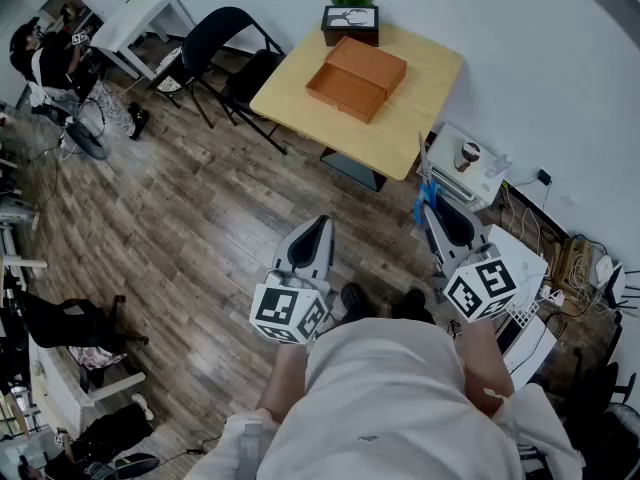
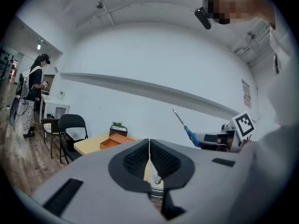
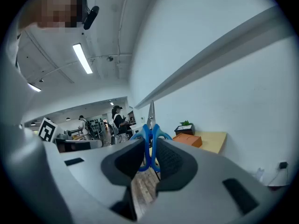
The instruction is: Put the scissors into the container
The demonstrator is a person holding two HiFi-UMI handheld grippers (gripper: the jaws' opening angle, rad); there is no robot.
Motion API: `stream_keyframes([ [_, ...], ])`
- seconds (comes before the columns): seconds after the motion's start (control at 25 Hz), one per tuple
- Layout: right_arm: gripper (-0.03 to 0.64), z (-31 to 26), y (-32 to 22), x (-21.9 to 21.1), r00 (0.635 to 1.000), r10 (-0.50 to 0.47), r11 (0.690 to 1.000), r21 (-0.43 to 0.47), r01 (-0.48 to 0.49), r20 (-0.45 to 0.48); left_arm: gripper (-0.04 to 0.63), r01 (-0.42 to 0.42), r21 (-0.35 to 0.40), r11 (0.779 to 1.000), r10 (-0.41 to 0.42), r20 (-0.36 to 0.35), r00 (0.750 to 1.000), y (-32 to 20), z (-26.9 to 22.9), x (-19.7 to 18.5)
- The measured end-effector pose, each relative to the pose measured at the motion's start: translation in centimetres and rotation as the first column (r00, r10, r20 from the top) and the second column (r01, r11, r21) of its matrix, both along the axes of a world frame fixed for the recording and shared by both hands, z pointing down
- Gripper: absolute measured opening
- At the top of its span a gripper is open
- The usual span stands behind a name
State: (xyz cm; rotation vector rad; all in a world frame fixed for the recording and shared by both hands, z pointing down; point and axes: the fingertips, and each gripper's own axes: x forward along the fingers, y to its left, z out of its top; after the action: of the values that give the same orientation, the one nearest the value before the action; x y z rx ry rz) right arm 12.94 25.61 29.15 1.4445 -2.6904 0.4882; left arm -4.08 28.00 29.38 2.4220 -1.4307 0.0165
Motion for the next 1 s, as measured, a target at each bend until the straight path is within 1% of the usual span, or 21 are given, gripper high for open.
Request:
stream_keyframes([
  [0.12,0.081,0.1,0.7,0.0,1.0,-0.002,1.0,0.002,0.002,0.009,0.008,-0.003,0.005,1.0,0.003,-0.014,1.0,0.7,0.0,0.2],
  [0.36,0.081,-0.1,1.7,0.0,1.0,-0.018,1.0,-0.004,0.018,0.019,0.008,-0.011,0.004,1.0,0.011,-0.011,1.0,1.4,0.1,0.6],
  [0.44,0.081,0.0,2.1,-0.3,0.999,-0.034,0.999,-0.001,0.034,0.023,0.008,-0.016,0.002,1.0,0.016,-0.006,1.0,1.8,0.3,0.6],
  [0.56,0.082,0.1,2.7,-1.3,0.998,-0.066,0.998,0.016,0.066,-0.001,0.008,-0.023,0.003,1.0,0.023,-0.002,1.0,2.2,0.5,0.3],
  [0.64,0.082,0.3,2.9,-1.8,0.997,-0.076,0.997,0.018,0.076,-0.001,0.008,-0.027,0.007,1.0,0.027,-0.006,1.0,2.2,0.6,0.2],
  [0.84,0.081,0.7,3.3,-1.7,0.999,-0.045,0.999,-0.013,0.046,0.027,0.008,-0.036,-0.001,0.999,0.036,-0.006,0.999,2.7,0.9,0.1],
  [1.0,0.081,0.4,3.4,-1.6,0.999,-0.028,1.0,-0.01,0.028,0.046,0.008,-0.045,-0.011,0.999,0.045,-0.004,0.999,2.7,1.1,-0.2],
])
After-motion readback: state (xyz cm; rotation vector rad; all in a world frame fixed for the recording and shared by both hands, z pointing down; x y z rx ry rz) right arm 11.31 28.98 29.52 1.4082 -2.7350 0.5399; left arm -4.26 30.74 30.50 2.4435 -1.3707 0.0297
